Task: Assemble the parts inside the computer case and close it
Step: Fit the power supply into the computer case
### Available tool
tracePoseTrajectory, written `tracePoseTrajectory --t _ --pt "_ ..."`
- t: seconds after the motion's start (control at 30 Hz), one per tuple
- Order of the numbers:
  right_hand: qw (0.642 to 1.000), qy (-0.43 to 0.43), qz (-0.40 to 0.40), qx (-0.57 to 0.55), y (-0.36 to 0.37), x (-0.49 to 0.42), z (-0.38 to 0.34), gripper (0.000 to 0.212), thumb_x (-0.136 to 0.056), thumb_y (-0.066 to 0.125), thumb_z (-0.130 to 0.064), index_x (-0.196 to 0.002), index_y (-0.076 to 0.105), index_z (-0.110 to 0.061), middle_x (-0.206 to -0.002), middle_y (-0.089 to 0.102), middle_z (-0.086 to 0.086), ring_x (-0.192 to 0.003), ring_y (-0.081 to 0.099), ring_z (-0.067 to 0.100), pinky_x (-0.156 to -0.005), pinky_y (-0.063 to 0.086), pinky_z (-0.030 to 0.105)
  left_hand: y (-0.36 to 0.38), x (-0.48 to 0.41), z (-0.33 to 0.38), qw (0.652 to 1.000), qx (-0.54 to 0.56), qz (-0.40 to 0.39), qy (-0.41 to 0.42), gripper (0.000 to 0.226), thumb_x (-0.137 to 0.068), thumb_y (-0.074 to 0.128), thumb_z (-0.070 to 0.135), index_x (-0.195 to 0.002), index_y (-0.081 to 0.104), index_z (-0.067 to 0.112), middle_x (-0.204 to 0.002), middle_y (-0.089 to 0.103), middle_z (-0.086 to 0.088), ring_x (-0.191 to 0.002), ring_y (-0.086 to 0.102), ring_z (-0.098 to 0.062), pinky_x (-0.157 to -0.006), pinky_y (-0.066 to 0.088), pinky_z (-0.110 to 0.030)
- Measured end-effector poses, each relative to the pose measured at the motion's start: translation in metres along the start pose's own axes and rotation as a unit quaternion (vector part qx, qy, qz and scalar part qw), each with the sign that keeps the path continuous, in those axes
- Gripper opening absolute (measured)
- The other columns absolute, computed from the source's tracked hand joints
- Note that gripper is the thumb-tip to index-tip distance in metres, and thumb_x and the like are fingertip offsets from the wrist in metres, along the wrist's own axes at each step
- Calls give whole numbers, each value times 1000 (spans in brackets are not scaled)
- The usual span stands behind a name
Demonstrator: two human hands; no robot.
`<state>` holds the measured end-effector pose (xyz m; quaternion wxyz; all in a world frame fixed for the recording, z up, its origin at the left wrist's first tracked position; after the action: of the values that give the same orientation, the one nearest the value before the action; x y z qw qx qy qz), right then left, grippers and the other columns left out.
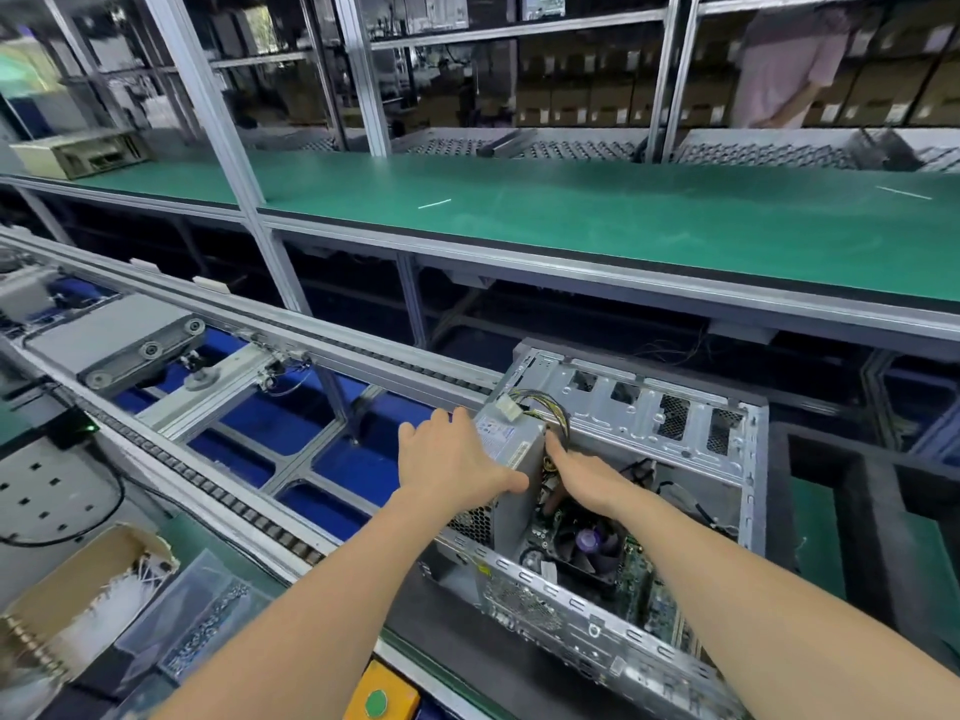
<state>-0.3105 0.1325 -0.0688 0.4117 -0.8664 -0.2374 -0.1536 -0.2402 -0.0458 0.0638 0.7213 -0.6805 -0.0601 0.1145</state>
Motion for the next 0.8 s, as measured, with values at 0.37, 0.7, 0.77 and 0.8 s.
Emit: tracePoseTrajectory --t 0.37,0.7,0.77,0.8 --pt "996 -48 -17 -70 -9 -4 22 36 -69 54 -59 -79 53 -24 -92 58 -3 -80 49 19 -71 35 38 0 -7 -8 998 54 -25 -12 92 -41 54 83 -109 57 21 -100 56 3 -91 55 -23 -93 37 -45" --pt "982 -119 107 102 -20 -6 4 23 -91 63 -15 -111 75 -13 -115 77 7 -113 68 28 -91 54 32 0 -6 -3 999 39 -32 -2 95 -41 54 84 -112 57 22 -98 53 3 -90 54 -22 -92 36 -43" --pt "981 -95 142 97 -24 -7 8 25 -86 80 -28 -105 76 -13 -105 75 9 -104 68 29 -85 55 35 0 -5 -2 999 32 -29 -1 93 -41 53 83 -111 56 22 -98 53 4 -89 54 -22 -92 36 -42" --pt "981 -87 153 76 -25 -8 9 29 -81 86 -29 -103 77 -12 -102 74 8 -99 68 27 -82 55 34 1 -5 -2 999 29 -28 -1 93 -41 52 83 -110 56 22 -98 53 4 -89 54 -22 -92 36 -43"
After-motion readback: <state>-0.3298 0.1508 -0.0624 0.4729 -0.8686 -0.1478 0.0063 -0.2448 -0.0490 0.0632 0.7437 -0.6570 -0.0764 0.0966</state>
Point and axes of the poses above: each hand's wrist, its own x-axis away from the middle knuckle, its own y-axis out of the palm, z = x × y, the point moved 10 cm from there along -x, towards the middle knuckle
